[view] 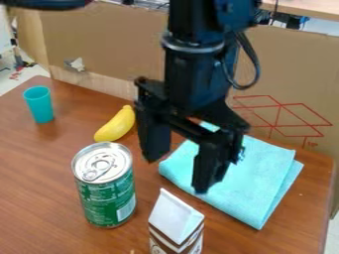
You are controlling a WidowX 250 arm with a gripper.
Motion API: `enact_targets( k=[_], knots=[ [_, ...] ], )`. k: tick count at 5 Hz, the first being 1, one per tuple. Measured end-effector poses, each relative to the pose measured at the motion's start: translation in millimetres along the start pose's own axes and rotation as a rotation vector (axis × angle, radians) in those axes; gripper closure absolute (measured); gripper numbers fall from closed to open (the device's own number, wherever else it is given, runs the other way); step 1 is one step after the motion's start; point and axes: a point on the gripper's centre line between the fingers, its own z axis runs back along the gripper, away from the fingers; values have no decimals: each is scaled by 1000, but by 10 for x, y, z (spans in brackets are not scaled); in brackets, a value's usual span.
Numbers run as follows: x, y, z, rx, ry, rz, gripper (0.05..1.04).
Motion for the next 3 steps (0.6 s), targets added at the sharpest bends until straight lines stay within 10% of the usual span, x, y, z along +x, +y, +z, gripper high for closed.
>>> enact_targets(
  k=[3],
  knots=[
    [-150,80,-223,63,67,-51,75]
  ],
)
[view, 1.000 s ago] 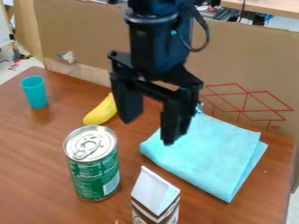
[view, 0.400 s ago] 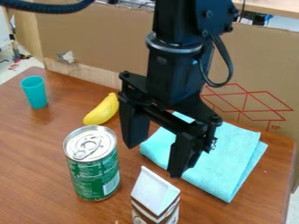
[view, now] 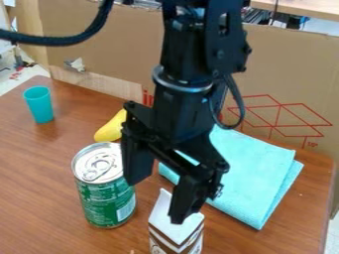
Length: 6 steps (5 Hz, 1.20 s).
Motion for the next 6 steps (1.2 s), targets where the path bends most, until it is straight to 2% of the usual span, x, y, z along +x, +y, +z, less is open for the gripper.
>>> enact_targets(
  k=[1,2,3,4,5,6],
  knots=[
    [-12,60,-82,-12,-70,-38,75],
    [13,58,-140,-21,-95,-62,75],
    [63,-3,-229,-55,-117,-72,75],
    [114,-54,-223,-84,-151,-60,75],
    [116,-57,-303,-82,-126,-43,75],
    [122,-7,-396,-45,-88,-14,75]
  ],
)
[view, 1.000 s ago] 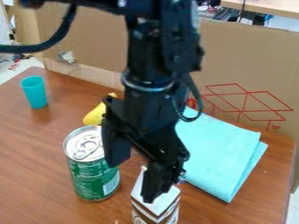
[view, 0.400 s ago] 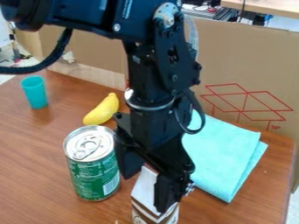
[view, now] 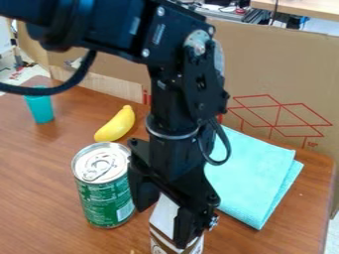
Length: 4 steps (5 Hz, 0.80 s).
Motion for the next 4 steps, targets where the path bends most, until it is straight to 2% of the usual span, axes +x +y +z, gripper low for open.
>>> enact_targets(
  k=[1,2,3,4],
  knots=[
    [-24,119,-122,14,56,31,114],
    [-18,112,-140,3,50,23,246],
    [-8,73,-120,-21,35,9,247],
    [117,25,271,-24,-82,-20,247]
  ],
)
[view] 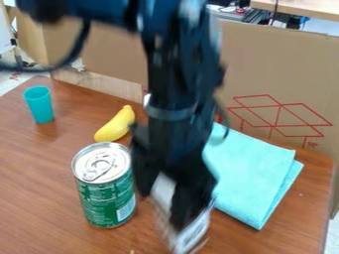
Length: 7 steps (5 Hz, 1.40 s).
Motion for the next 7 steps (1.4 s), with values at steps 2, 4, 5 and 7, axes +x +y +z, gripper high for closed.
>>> enact_targets(
  k=[2,4,5,7],
  knots=[
    [128,367,475,-10,-44,38,247],
    [-76,1063,740,89,-72,150,247],
    [-200,1419,839,123,-98,226,247],
    [-596,1996,711,81,-17,328,247]
  ],
)
